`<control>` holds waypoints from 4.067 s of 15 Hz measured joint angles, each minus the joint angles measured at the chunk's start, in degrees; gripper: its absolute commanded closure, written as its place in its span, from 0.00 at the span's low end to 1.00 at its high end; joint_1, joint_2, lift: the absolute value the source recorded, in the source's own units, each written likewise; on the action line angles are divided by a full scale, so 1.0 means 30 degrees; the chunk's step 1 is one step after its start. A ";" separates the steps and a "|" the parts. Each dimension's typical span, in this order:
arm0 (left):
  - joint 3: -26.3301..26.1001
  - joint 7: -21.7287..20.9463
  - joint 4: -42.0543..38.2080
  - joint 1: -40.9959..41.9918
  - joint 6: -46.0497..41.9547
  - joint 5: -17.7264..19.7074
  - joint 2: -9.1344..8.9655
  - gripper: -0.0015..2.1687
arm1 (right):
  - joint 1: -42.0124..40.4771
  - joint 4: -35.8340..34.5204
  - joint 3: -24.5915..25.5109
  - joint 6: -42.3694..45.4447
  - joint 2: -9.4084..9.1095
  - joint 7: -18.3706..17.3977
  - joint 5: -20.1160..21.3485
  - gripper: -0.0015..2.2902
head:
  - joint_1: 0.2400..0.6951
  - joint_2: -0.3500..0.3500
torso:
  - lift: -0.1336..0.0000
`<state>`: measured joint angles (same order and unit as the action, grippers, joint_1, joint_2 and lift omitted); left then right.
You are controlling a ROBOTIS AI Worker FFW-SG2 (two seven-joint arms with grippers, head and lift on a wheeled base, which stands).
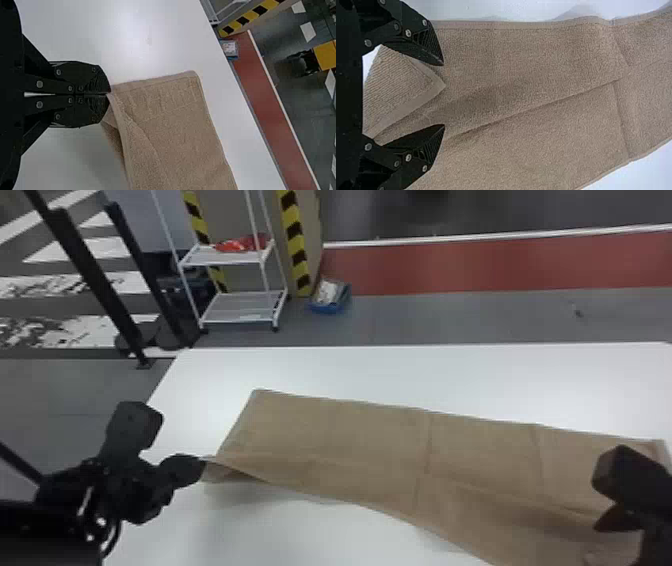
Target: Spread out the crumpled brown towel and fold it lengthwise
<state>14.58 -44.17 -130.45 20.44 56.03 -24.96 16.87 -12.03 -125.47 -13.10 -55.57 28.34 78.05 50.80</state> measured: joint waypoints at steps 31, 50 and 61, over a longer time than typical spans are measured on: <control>0.0326 0.0034 0.0333 0.0019 -0.0058 -0.0016 0.0060 0.82 | -0.0360 0.0005 0.1027 -0.1809 0.0104 0.0000 -0.0263 0.42 | 1.00 0.75 | 0.07; 0.0382 -0.0102 0.0330 0.0041 -0.0076 -0.0069 0.0160 0.82 | -0.1278 -0.1588 0.2167 -0.1848 0.0205 0.0000 -0.0905 0.18 | 1.00 0.75 | 0.07; 0.0516 -0.0078 0.0563 0.0101 -0.0583 0.0019 0.0182 0.82 | -0.1355 -0.0589 0.2717 0.5495 0.1109 0.0000 0.0038 0.18 | 1.00 0.74 | 0.07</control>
<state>16.13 -44.40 -128.76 20.74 54.29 -24.91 17.41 -16.09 -127.24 -4.95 -39.08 31.66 78.05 50.92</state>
